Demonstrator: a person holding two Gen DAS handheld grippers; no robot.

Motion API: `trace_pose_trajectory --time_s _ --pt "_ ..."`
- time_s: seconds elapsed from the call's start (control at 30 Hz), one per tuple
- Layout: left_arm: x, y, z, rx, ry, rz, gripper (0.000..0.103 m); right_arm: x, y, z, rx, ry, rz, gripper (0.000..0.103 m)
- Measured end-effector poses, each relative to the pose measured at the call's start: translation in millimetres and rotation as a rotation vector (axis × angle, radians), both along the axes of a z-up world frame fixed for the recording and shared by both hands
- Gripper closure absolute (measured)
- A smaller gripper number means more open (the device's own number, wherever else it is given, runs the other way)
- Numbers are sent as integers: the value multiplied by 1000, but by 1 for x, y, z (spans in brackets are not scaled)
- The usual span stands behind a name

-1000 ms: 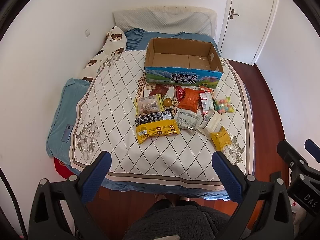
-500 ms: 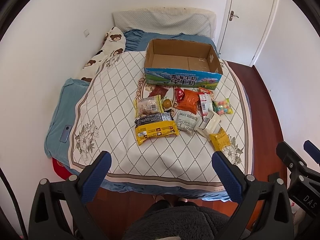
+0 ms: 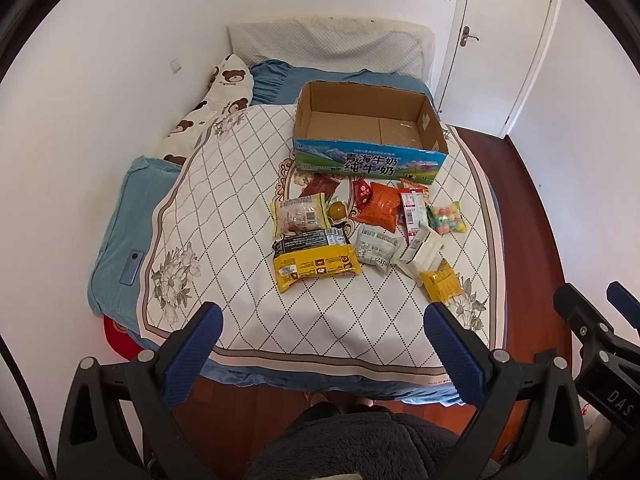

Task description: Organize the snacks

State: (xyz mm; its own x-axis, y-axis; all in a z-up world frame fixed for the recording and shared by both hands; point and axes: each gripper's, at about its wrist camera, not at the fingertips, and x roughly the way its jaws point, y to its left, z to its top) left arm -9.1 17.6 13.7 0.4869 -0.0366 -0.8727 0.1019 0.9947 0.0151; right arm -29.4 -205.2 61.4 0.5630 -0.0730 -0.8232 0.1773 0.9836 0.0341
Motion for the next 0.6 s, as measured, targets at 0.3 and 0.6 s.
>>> trace_pose_trajectory --time_s 0.3,0.6 --pt "2 4 4 -6 -4 -2 0 2 1 3 -2 -3 -2 0" --pt "3 3 3 -6 -3 -8 0 4 3 4 -4 0 2 0"
